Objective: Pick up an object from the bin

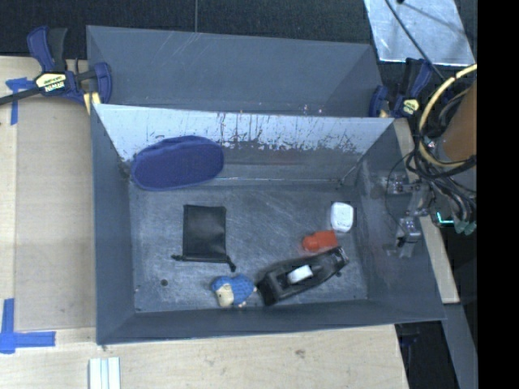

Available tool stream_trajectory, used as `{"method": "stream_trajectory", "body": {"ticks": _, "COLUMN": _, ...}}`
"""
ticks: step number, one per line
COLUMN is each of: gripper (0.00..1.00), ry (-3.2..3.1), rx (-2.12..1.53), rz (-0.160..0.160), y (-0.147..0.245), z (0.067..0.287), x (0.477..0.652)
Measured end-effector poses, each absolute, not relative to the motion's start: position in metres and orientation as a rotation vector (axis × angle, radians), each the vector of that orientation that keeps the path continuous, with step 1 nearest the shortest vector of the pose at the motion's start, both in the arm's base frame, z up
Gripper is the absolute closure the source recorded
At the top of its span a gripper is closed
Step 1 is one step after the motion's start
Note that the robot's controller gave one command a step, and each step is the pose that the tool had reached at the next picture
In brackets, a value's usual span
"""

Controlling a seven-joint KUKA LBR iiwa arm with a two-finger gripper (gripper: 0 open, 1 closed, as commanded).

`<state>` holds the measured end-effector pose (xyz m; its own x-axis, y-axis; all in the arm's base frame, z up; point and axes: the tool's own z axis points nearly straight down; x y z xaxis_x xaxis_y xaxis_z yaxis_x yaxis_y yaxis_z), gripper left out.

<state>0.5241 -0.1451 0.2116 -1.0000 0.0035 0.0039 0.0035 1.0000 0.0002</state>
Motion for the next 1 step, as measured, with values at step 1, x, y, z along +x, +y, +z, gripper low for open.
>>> {"method": "stream_trajectory", "body": {"ticks": 1, "gripper": 0.00, "ry": -3.021, "rx": 0.856, "rz": -0.004, "y": -0.1031, "z": 0.0992, "x": 0.5312}}
